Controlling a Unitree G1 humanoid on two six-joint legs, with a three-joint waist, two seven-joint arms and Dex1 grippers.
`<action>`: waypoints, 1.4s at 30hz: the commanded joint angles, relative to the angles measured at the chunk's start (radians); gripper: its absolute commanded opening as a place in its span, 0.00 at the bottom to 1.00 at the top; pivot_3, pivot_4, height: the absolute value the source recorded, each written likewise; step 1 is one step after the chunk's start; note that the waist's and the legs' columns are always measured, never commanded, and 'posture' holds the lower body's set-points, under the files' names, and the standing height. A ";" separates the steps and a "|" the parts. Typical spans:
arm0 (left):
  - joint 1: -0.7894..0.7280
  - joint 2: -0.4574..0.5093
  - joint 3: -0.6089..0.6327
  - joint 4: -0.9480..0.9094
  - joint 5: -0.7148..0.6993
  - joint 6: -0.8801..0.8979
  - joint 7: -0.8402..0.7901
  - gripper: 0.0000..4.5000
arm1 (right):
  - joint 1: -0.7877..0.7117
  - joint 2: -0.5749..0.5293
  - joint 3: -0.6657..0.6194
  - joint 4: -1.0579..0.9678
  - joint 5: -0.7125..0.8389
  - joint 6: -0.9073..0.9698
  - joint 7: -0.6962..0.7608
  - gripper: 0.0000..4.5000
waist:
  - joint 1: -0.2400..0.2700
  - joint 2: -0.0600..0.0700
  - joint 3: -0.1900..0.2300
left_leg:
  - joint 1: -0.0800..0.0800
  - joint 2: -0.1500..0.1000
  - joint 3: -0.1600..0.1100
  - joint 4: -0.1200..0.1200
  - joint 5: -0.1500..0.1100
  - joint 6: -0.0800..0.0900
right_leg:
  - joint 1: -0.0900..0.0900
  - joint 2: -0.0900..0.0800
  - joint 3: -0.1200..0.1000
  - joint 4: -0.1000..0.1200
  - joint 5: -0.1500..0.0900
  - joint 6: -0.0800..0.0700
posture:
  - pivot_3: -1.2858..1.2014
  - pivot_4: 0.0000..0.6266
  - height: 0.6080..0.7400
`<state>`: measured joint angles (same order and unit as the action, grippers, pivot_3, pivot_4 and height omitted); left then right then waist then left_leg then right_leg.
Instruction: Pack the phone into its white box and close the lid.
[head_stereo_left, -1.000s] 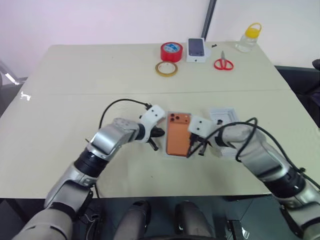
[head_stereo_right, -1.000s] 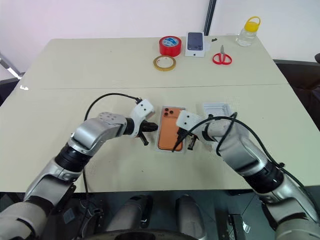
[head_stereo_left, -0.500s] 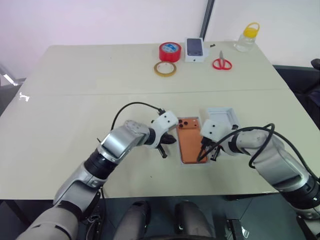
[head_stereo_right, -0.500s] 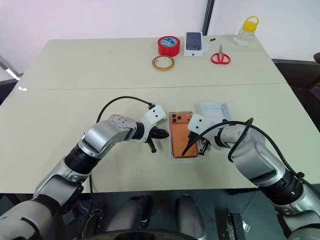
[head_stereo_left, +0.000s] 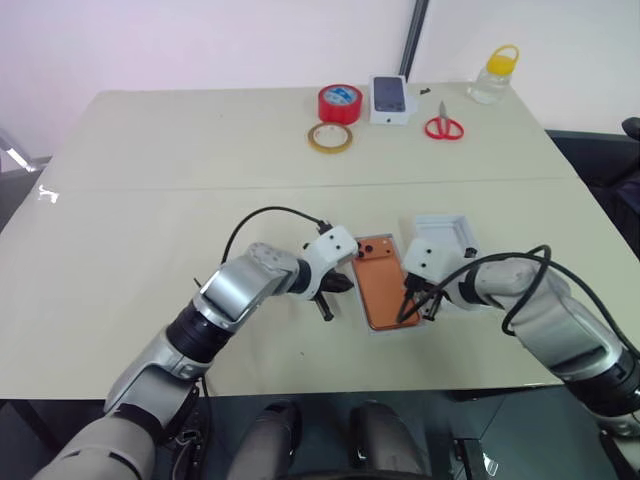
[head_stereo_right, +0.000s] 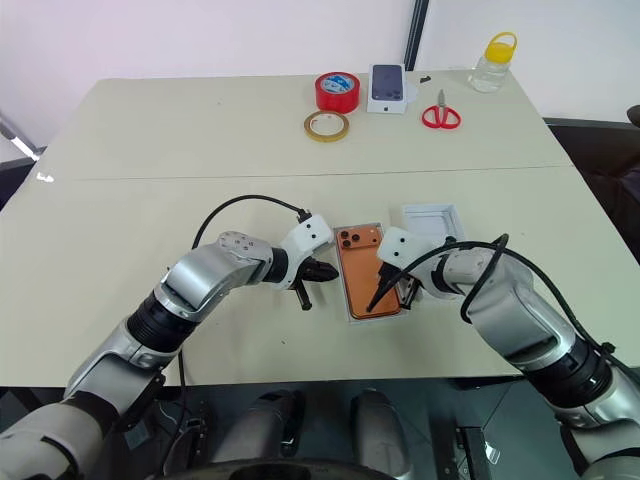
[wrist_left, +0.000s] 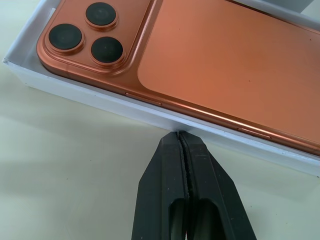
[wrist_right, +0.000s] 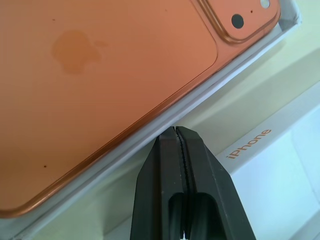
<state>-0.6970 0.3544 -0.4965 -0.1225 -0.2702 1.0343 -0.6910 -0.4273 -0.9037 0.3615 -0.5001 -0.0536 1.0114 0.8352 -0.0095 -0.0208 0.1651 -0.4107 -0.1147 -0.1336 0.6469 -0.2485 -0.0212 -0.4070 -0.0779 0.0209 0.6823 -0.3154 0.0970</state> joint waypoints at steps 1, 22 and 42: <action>0.002 0.007 0.017 0.003 0.006 -0.022 -0.012 0.01 | -0.005 -0.034 -0.080 -0.005 0.033 -0.042 0.023 0.00 | -0.001 0.000 0.000 | 0.000 0.000 0.000 0.000 0.000 0.000 | 0.000 0.000 0.000 0.000 0.000 0.000 | 0.52 0.24 1.00; 0.158 0.190 0.287 -0.029 -0.049 -0.588 -0.265 0.00 | -0.269 0.127 -0.298 0.220 0.261 0.592 -0.092 0.85 | -0.002 0.001 0.000 | 0.000 0.001 0.001 0.000 0.000 0.000 | -0.001 0.000 0.000 0.000 0.000 0.000 | 0.52 0.24 1.00; 0.316 0.275 0.293 -0.153 -0.085 -0.663 -0.417 0.00 | -0.272 0.222 -0.303 0.313 0.493 0.603 -0.409 0.01 | -0.006 0.001 0.000 | 0.000 0.001 0.001 0.000 0.000 0.001 | -0.001 0.000 0.001 0.000 0.000 0.000 | 0.52 0.24 1.00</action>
<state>-0.3870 0.6245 -0.2206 -0.2389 -0.3557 0.3836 -1.1143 -0.6871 -0.6856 0.0905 -0.1888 0.4050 1.6079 0.4509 -0.0151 -0.0198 0.1649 -0.4108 -0.1141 -0.1329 0.6465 -0.2487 -0.0206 -0.4076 -0.0780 0.0213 0.6828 -0.3152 0.0966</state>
